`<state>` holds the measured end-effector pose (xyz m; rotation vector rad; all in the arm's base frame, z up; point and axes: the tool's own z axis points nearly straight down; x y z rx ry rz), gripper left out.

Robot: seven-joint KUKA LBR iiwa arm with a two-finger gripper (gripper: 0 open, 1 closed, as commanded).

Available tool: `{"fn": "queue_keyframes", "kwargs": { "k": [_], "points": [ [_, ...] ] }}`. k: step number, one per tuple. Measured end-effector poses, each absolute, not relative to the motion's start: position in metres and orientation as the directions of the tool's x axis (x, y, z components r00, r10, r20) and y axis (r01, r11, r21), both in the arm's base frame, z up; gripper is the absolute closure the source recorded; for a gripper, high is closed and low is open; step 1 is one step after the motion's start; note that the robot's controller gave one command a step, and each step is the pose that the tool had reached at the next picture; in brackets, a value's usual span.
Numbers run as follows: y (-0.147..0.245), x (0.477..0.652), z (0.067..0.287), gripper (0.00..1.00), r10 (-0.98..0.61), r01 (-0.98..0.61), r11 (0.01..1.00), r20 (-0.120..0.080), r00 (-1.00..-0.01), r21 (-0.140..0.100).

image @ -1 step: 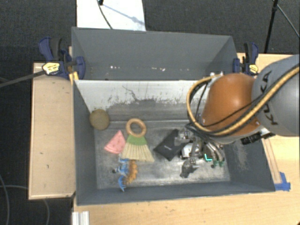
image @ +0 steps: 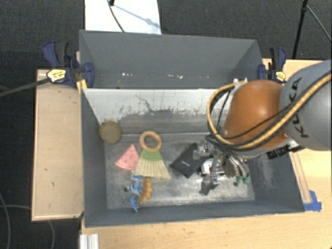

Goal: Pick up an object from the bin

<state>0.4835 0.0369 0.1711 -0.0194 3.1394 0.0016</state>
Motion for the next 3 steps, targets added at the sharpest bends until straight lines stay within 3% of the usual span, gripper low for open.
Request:
{"fn": "queue_keyframes", "kwargs": {
  "k": [2,3],
  "points": [
    [0.011,0.571,0.071,0.0,-0.216,-0.216,0.976,-0.005,-0.976,0.0],
    [0.019,0.557,0.074,0.0,-0.204,-0.204,0.979,-0.016,-0.979,-0.003]
  ]
}}
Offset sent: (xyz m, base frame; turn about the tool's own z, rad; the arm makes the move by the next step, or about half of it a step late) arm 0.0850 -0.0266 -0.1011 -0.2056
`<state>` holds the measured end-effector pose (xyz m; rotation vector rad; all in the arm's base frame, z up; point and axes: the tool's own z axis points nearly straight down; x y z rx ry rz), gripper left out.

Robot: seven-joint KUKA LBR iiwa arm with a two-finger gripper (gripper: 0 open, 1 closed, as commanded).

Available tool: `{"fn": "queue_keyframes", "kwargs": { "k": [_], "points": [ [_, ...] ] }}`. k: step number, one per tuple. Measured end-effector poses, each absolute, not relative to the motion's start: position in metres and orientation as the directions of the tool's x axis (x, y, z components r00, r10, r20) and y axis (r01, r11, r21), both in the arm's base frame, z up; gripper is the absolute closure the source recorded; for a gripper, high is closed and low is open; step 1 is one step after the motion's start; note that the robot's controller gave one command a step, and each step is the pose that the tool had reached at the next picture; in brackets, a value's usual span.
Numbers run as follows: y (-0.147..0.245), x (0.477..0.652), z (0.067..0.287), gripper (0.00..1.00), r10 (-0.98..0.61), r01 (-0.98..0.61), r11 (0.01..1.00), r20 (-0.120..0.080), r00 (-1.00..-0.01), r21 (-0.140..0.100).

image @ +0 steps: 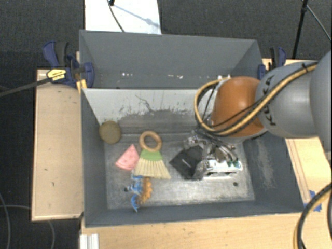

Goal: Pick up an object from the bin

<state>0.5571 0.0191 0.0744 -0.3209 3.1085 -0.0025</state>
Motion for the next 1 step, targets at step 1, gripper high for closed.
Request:
{"fn": "queue_keyframes", "kwargs": {
  "k": [1],
  "points": [
    [0.0154,0.5666,0.0734,0.0,-0.213,-0.213,0.977,-0.006,-0.977,0.001]
  ]
}}
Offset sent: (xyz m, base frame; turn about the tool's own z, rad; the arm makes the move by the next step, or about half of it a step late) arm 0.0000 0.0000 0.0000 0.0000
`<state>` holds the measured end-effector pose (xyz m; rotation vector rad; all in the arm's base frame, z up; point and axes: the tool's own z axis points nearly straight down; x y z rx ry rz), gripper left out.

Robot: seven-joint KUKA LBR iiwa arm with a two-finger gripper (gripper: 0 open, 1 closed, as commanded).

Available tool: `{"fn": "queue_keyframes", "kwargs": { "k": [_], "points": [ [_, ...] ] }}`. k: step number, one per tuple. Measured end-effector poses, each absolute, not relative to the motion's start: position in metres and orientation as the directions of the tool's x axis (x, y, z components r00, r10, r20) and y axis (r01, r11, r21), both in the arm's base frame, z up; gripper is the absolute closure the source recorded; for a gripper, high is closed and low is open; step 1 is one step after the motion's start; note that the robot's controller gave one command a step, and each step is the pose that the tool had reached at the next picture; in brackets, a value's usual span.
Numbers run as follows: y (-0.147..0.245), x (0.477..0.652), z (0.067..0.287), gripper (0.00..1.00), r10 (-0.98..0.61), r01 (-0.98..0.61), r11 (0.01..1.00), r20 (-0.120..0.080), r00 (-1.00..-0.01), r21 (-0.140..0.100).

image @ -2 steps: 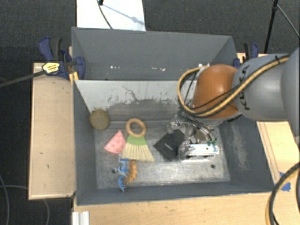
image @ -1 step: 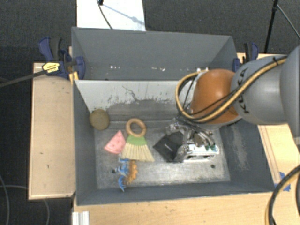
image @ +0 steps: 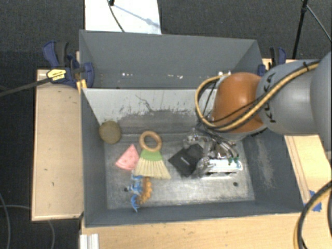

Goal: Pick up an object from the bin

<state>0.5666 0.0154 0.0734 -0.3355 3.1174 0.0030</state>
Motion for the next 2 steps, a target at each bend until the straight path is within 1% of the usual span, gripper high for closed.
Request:
{"fn": "queue_keyframes", "kwargs": {
  "k": [1,2],
  "points": [
    [0.019,0.5596,0.0765,1.0,-0.208,-0.208,0.978,-0.008,-0.978,0.0],
    [0.0192,0.5592,0.0765,1.0,-0.208,-0.208,0.978,-0.007,-0.978,0.0]
  ]
}}
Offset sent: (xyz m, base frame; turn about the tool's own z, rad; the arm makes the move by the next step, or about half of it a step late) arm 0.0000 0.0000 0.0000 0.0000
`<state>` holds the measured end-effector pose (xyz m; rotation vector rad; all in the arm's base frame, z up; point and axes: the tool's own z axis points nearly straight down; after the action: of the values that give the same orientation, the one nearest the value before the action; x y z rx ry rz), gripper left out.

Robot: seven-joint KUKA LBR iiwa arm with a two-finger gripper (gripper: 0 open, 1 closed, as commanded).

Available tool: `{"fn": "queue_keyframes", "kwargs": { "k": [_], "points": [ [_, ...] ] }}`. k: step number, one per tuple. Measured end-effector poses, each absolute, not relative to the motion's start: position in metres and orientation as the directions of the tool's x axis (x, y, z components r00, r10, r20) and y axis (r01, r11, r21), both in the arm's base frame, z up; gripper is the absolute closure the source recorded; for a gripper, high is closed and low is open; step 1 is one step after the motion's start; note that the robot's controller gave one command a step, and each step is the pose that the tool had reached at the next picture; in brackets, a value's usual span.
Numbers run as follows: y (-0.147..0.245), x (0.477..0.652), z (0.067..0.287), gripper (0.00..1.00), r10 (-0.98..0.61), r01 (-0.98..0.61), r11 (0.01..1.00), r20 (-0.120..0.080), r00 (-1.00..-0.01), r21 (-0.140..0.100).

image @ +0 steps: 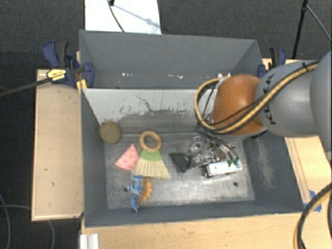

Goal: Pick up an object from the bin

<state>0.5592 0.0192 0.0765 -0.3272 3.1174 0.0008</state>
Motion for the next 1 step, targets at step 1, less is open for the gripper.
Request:
{"fn": "queue_keyframes", "kwargs": {
  "k": [1],
  "points": [
    [0.0192,0.5588,0.0791,1.0,-0.207,-0.207,0.978,-0.005,-0.978,0.0]
  ]
}}
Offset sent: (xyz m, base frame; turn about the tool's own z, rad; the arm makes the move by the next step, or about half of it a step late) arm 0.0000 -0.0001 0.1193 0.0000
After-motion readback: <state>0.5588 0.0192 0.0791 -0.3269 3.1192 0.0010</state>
